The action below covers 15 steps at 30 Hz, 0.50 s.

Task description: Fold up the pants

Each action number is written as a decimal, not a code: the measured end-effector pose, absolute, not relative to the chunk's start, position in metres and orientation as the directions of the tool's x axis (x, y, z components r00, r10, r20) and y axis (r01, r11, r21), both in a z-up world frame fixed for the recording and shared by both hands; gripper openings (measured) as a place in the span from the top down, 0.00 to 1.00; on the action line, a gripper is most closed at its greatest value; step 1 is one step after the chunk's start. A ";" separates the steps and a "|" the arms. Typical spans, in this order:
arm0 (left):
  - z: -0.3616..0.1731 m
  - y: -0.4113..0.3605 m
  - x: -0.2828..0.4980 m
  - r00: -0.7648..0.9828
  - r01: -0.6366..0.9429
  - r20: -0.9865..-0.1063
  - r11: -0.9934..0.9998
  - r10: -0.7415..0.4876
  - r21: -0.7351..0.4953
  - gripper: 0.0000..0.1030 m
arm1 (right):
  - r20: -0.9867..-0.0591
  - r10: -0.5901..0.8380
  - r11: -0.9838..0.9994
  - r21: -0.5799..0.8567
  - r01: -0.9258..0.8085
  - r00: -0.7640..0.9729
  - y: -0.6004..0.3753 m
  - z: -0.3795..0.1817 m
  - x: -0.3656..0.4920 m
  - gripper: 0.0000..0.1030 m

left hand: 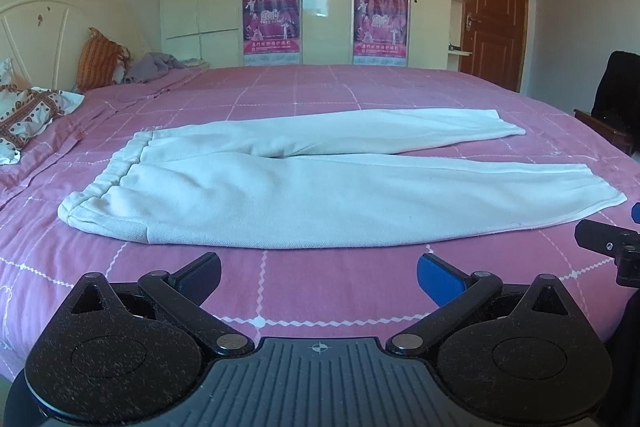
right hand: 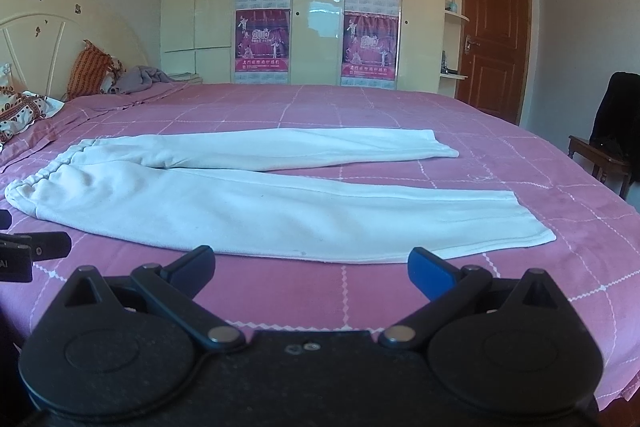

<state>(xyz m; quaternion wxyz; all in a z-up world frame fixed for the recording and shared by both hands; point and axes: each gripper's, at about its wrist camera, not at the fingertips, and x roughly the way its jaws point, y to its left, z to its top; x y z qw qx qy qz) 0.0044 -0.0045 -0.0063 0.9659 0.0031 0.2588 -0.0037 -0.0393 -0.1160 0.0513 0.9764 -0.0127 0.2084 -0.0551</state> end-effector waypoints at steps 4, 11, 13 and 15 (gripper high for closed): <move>-0.008 0.002 0.010 0.846 -0.020 -0.533 1.000 0.010 -0.013 0.00 | -0.402 -0.108 0.994 -0.036 0.103 0.909 -0.117 0.052 -0.039 0.00; -0.005 0.066 0.068 0.821 -0.114 -0.571 0.985 0.019 -0.131 0.00 | -0.416 -0.036 0.999 0.017 0.047 0.908 -0.130 0.064 -0.001 0.03; 0.004 0.096 0.099 0.836 -0.147 -0.546 0.981 0.053 -0.130 0.00 | -0.421 0.005 0.998 0.054 0.020 0.907 -0.135 0.071 0.024 0.09; 0.015 0.134 0.136 0.862 -0.126 -0.505 0.980 0.032 -0.154 0.00 | -0.409 0.039 0.996 0.084 -0.005 0.912 -0.138 0.083 0.056 0.16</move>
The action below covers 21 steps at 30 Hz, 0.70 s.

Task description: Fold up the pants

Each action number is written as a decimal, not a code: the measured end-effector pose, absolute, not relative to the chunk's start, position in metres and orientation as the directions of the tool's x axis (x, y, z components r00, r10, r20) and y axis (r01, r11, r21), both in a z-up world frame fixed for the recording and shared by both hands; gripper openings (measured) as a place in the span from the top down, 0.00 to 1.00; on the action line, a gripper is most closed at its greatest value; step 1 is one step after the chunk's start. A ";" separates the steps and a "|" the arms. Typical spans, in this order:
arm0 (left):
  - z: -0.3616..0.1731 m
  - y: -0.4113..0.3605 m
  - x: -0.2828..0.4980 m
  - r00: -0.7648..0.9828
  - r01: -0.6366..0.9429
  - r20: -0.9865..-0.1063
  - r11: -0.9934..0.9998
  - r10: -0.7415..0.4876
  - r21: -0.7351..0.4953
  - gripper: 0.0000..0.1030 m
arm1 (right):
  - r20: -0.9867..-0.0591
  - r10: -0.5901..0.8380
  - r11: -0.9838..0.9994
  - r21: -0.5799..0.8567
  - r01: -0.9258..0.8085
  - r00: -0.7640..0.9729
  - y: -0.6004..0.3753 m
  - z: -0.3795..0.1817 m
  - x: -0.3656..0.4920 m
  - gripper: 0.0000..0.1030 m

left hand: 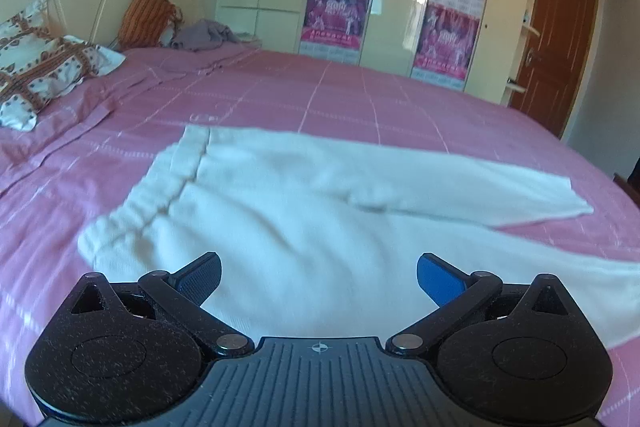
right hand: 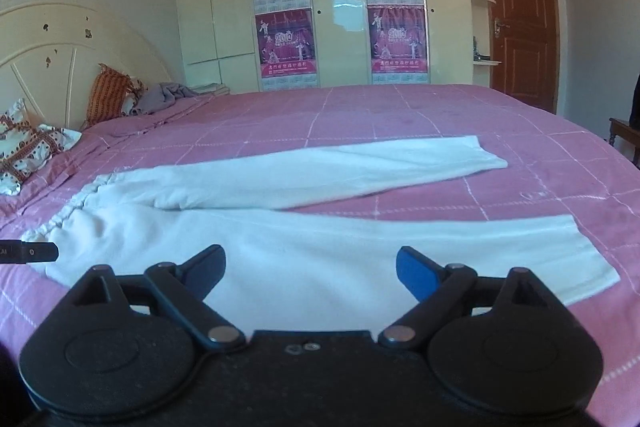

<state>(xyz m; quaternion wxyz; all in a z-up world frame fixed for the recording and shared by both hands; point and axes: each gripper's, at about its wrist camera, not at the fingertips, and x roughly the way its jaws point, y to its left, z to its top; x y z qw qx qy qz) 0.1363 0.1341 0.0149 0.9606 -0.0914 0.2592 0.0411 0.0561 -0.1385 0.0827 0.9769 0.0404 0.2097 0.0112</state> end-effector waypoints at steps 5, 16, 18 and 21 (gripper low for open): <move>0.017 0.233 0.239 0.848 -0.193 -0.522 0.969 0.087 -0.152 0.24 | -0.401 0.120 0.992 0.069 -0.101 0.908 -0.129 0.106 0.151 0.52; -0.052 0.349 0.419 0.715 -0.090 -0.696 0.980 -0.061 -0.178 0.45 | -0.527 0.304 0.937 0.013 -0.350 0.794 -0.066 0.076 0.364 0.57; -0.063 0.354 0.442 0.678 -0.037 -0.728 0.985 -0.100 -0.171 0.45 | -0.556 0.339 0.911 -0.005 -0.411 0.759 -0.055 0.069 0.395 0.59; -0.074 0.356 0.467 0.646 0.041 -0.748 0.986 -0.150 -0.162 0.45 | -0.607 0.354 0.873 -0.057 -0.484 0.711 -0.034 0.059 0.441 0.64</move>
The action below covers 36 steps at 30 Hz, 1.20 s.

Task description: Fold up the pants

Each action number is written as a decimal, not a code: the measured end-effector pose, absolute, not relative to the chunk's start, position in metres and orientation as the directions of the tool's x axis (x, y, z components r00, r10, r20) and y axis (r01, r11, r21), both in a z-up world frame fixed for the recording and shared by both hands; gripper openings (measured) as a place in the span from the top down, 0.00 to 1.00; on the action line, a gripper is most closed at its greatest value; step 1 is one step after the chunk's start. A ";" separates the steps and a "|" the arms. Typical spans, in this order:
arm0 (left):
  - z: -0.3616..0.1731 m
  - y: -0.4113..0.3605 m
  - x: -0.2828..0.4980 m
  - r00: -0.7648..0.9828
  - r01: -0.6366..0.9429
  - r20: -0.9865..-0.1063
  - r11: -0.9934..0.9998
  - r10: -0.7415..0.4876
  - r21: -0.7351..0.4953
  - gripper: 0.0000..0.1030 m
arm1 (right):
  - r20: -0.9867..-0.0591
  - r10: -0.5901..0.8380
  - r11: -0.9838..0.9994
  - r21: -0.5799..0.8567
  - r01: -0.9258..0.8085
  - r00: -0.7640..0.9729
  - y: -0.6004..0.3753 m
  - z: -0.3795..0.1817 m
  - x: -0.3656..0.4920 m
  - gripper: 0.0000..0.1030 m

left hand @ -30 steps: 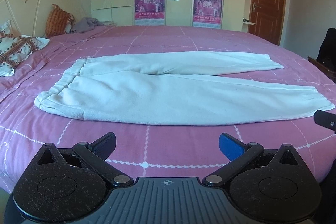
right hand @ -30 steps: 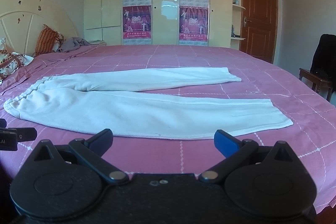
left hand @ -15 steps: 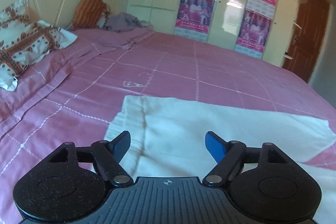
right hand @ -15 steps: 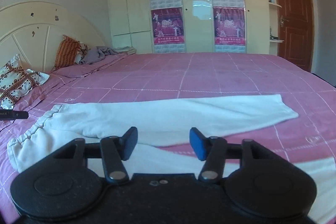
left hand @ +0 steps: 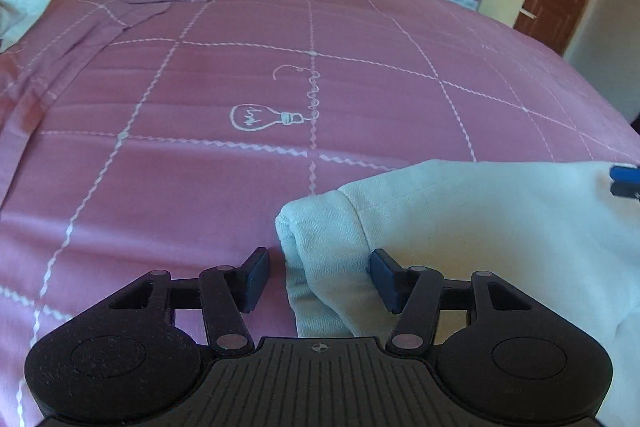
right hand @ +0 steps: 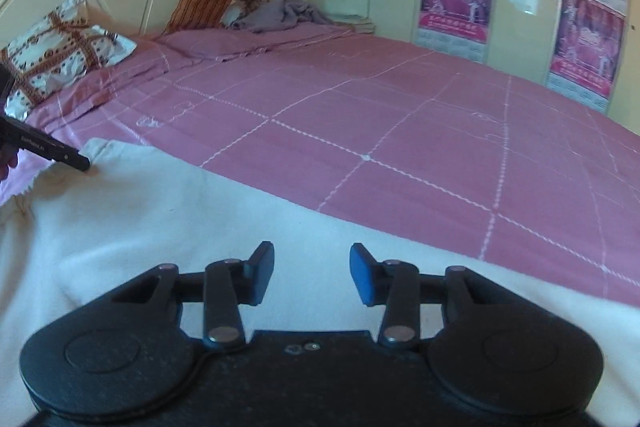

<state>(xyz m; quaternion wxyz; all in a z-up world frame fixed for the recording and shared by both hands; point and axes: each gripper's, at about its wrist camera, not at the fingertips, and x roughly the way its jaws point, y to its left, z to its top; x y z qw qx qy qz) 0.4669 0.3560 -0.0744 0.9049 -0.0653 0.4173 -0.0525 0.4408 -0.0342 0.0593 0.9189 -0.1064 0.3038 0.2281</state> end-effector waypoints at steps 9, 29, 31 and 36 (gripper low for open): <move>-0.083 0.366 0.492 0.603 0.172 -0.752 0.964 -0.267 -0.204 0.50 | -0.752 0.335 0.767 -0.133 -0.628 0.568 -0.009 0.032 0.520 0.57; 0.003 0.334 0.307 0.862 0.291 -0.424 0.956 -0.278 -0.036 0.86 | -0.534 0.385 0.694 -0.369 -0.618 0.753 -0.010 0.105 0.345 0.93; 0.002 0.324 0.273 0.867 0.293 -0.428 0.956 -0.255 0.024 0.87 | -0.504 0.381 0.693 -0.400 -0.600 0.775 -0.013 0.107 0.304 0.93; -0.040 0.302 0.224 0.816 0.253 -0.545 0.967 -0.193 0.037 0.86 | -0.541 0.342 0.725 -0.368 -0.582 0.768 -0.007 0.070 0.230 0.92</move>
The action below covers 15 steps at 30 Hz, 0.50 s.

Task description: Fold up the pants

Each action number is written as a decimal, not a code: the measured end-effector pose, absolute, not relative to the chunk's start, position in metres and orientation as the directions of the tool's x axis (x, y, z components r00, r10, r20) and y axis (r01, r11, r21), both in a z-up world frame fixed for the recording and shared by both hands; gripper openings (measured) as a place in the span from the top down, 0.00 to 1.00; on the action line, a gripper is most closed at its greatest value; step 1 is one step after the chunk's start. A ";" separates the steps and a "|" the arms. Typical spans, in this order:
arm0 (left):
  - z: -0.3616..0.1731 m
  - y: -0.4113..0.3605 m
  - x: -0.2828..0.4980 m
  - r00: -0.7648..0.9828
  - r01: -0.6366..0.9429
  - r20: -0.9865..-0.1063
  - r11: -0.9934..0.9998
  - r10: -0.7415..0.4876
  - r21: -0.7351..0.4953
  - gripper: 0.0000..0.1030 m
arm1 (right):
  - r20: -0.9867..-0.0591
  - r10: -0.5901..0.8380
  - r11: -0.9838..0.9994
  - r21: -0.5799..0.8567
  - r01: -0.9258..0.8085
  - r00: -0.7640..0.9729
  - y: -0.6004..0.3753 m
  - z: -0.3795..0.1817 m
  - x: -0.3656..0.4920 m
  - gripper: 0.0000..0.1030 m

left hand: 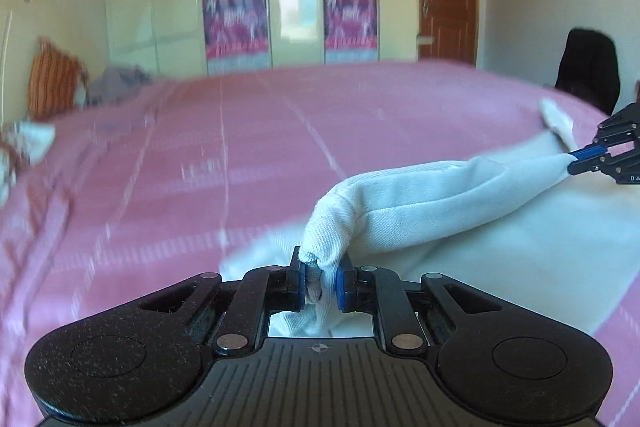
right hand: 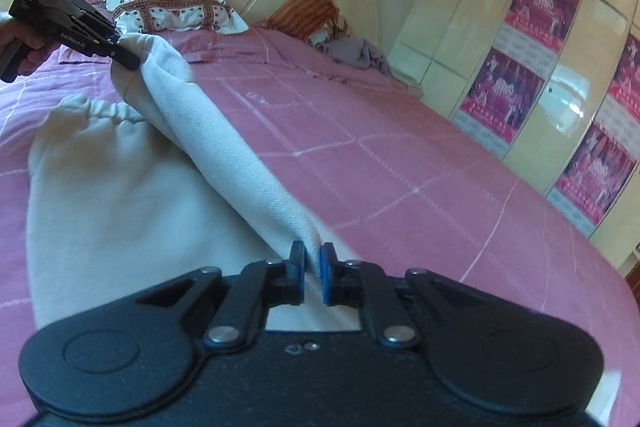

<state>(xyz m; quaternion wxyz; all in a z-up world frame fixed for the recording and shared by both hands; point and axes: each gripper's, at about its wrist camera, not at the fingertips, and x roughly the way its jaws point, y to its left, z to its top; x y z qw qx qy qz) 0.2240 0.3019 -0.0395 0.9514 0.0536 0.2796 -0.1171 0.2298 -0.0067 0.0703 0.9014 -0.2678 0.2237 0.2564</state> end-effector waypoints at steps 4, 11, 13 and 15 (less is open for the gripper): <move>-0.044 0.292 0.195 0.817 0.155 -0.561 0.988 -0.129 -0.002 0.83 | -0.667 0.230 0.813 -0.268 -0.516 0.708 0.003 0.020 0.214 0.81; -0.023 0.308 0.134 0.822 -0.069 -0.568 0.982 -0.045 -0.178 0.54 | -0.626 0.322 0.939 0.116 -0.323 0.710 -0.038 0.053 0.197 0.63; -0.020 0.311 0.124 0.833 -0.100 -0.546 0.946 -0.089 -0.307 0.54 | -0.624 0.350 0.936 0.255 -0.241 0.699 -0.054 0.054 0.206 0.56; -0.023 0.317 0.131 0.829 -0.125 -0.534 0.876 -0.166 -0.466 0.54 | -0.635 0.364 0.917 0.374 -0.141 0.681 -0.067 0.051 0.221 0.53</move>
